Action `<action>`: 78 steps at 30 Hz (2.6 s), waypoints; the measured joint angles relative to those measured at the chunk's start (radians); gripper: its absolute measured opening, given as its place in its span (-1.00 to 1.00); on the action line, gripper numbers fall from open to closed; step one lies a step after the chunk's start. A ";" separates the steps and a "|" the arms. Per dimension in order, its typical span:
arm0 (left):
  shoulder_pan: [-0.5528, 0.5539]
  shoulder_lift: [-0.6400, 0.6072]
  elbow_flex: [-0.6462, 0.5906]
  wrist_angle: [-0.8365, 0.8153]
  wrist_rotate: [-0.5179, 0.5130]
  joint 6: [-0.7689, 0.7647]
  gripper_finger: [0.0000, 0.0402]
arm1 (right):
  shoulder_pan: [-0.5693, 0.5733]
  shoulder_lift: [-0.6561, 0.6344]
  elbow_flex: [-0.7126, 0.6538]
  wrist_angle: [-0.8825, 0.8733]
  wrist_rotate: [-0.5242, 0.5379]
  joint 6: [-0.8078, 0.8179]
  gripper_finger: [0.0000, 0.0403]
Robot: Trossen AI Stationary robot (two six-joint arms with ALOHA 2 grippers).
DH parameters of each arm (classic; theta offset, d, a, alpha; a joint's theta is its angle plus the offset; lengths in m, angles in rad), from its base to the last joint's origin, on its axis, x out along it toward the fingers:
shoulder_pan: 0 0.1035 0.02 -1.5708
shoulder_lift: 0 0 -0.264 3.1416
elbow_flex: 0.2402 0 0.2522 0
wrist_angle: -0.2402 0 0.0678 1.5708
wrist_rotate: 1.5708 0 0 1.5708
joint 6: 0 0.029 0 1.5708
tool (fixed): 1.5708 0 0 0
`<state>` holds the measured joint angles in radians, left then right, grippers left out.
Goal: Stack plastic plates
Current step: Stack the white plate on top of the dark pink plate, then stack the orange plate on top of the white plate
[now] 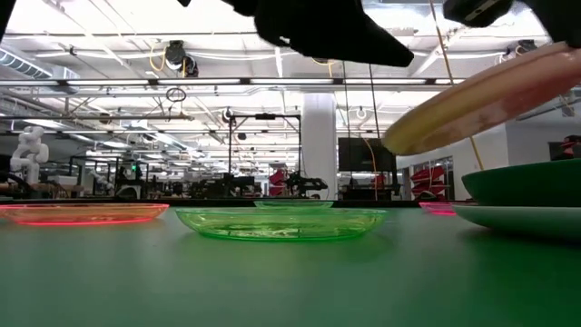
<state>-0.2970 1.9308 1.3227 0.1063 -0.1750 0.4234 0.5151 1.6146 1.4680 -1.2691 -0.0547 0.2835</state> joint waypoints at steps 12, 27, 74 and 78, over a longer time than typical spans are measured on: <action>0.003 0.000 0.125 -0.198 -0.005 -0.130 -0.05 | 0.145 -0.005 0.000 -0.016 0.000 0.218 -1.00; 0.028 0.000 0.126 -0.268 -0.005 -0.179 -0.05 | 0.330 -0.009 0.000 0.029 0.124 0.480 -1.00; 0.030 0.000 0.125 -0.298 -0.004 -0.193 -0.05 | 0.411 -0.008 -0.249 0.345 0.181 0.653 -0.65; 0.030 0.000 0.125 -0.308 -0.004 -0.193 -0.05 | 0.409 -0.021 -0.249 0.344 0.184 0.637 -0.63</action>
<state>-0.2668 1.9312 1.4475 -0.2022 -0.1791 0.2302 0.9241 1.5936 1.2186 -0.9246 0.1289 0.9204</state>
